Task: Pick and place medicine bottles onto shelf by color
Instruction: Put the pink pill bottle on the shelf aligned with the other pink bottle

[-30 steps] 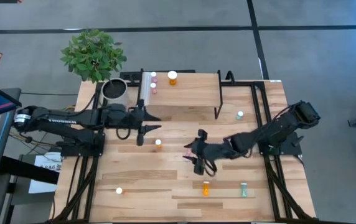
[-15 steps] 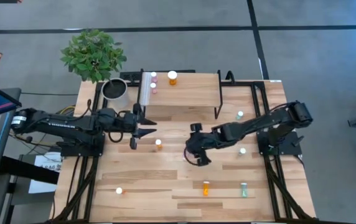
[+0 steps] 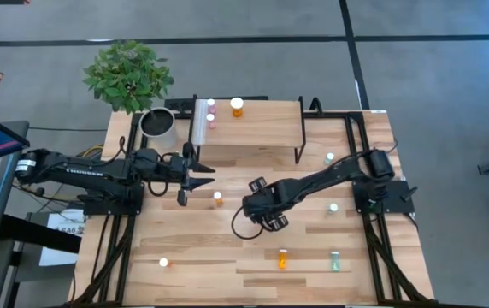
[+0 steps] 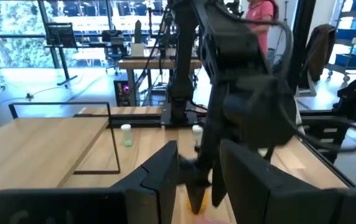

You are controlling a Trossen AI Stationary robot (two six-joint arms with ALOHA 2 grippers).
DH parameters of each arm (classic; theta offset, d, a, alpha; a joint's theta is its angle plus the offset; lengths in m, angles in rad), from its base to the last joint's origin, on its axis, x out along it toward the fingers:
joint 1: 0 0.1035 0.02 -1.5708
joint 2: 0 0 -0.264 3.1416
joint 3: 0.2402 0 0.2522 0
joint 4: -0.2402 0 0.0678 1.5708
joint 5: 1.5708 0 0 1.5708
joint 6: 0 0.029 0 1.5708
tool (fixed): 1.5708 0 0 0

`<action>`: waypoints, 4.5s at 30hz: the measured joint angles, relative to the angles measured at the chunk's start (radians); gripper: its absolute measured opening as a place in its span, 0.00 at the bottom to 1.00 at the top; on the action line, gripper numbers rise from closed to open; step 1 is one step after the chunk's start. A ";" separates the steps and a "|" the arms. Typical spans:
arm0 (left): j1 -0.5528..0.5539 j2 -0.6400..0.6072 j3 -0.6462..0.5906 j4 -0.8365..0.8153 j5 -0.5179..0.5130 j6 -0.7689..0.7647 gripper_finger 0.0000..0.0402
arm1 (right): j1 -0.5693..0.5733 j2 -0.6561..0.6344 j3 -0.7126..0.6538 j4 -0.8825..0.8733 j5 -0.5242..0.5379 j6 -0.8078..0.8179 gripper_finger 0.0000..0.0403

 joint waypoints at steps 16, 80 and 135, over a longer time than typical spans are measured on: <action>0.000 0.000 0.000 -0.010 0.006 -0.019 0.27 | 0.006 0.126 0.050 -0.003 -0.012 -0.055 0.56; -0.082 0.410 0.454 -0.535 0.031 -0.014 0.67 | -0.035 -0.304 -0.444 1.117 -0.041 0.432 0.28; 0.133 0.396 0.750 -1.027 -0.293 0.081 0.27 | -0.028 -0.436 -0.443 0.820 0.065 0.636 0.71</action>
